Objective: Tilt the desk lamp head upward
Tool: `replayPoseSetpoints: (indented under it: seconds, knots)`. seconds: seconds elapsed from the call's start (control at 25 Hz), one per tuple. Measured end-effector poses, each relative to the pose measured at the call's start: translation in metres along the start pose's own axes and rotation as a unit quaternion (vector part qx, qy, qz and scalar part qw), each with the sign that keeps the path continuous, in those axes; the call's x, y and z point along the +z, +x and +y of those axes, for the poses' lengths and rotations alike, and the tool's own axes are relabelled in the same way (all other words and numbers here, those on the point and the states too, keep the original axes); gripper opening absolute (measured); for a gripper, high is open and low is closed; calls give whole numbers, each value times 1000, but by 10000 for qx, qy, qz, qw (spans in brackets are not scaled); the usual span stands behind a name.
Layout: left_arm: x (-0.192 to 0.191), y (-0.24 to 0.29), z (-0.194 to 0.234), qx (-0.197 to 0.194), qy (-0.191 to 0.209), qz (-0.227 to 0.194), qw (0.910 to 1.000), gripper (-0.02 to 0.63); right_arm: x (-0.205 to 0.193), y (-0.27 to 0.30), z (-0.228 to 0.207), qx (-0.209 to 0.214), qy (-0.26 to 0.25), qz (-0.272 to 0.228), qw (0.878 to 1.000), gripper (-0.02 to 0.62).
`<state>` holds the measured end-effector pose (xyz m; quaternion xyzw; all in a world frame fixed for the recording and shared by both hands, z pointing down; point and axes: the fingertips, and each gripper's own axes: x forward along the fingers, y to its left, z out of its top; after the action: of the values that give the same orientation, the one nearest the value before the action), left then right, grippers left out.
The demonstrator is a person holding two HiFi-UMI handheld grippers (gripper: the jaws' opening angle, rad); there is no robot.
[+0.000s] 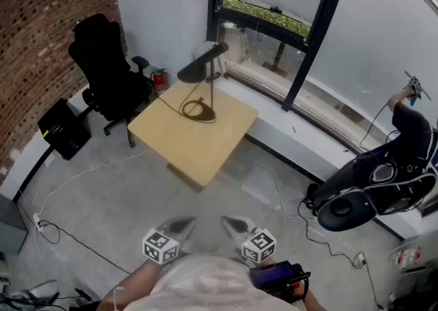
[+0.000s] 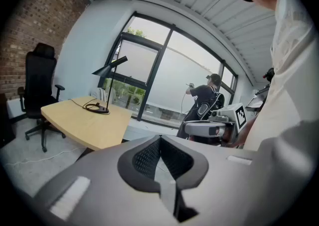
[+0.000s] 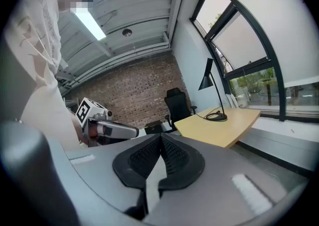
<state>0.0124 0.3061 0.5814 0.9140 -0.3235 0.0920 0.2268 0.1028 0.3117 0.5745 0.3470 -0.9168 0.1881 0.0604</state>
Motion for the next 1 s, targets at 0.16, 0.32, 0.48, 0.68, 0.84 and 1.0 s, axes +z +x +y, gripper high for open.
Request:
replayPoseSetpoints:
  seconds: [0.16,0.32,0.48,0.68,0.84,1.0]
  knots:
    - [7,-1,0,-79,129,-6,9999,2,3,0,-3,-197,120,-102,9997,12]
    - [9,-1,2,-117,117,-28,9999,2,3,1,-3,-312,193,-141,9992,14]
    - [3,-3,6,-100,46,-7,9999,2,1,5,0,-307,152,-126,9993,14]
    - [3,-3,8,-89,40,-20,10000,2,0,6,0,-313,208,-159,9992,13]
    - [6,-4,10,-139,31,-44,9999,2,1,9,-1,-393,236,-158,9988,13]
    - [4,-6,11,-162,40,-67,9998,2,-3,10,1,-472,241,-143,9985,13]
